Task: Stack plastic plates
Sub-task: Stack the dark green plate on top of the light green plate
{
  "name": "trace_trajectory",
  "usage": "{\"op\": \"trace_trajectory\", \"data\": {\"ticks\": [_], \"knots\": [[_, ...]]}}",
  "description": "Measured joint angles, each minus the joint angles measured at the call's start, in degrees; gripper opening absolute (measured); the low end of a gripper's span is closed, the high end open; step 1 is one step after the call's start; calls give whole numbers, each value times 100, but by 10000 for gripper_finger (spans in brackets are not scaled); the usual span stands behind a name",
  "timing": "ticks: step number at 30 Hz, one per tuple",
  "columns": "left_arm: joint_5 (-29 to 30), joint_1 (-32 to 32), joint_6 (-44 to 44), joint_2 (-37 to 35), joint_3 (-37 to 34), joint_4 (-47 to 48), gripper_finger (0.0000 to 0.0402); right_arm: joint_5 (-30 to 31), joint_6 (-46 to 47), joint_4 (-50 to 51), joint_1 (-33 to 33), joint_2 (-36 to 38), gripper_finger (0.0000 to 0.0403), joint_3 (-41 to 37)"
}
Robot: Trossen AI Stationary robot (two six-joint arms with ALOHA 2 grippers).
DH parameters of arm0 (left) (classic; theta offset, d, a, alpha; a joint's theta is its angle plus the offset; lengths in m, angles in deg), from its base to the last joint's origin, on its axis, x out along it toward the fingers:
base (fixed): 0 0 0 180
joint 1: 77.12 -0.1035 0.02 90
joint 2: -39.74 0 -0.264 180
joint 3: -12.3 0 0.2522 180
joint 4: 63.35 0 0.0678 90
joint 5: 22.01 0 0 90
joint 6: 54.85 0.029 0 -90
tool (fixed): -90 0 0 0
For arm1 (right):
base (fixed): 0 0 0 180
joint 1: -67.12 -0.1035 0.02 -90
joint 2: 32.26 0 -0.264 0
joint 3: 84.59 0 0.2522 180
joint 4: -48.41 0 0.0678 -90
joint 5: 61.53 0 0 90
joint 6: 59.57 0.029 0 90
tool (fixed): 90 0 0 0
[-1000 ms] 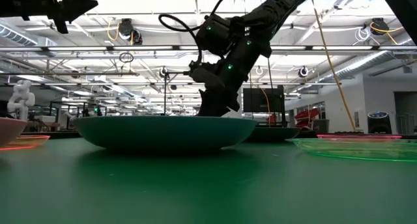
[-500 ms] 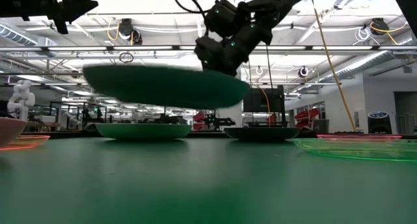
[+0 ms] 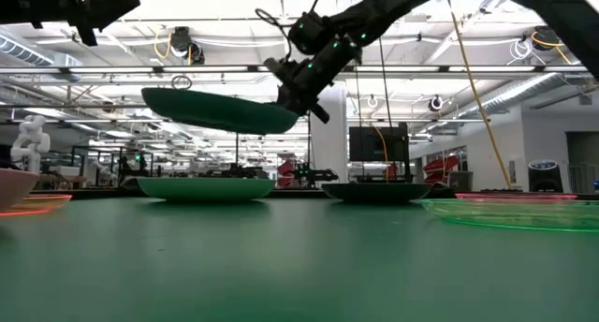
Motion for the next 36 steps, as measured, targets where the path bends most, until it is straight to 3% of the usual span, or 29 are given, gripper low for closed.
{"op": "trace_trajectory", "data": {"ticks": [6, 15, 24, 28, 36], "knots": [[0, 0, 1, 0, 0, -6, 138, 0, 509, 23, 340, -804, 2, 896], [0, 0, 49, 2, 0, 22, 138, -5, 544, 153, 413, -1822, 2, 2122], [1, 0, 51, 2, 0, 59, 138, 430, 211, 691, 413, -1932, 2, 2179], [2, 0, 51, 2, 0, 60, 138, 1048, -67, 940, 352, -1930, 2, 2179], [2, 0, 51, 2, 0, 80, 138, 1040, -92, 876, 309, -1930, 27, 2177]]}}
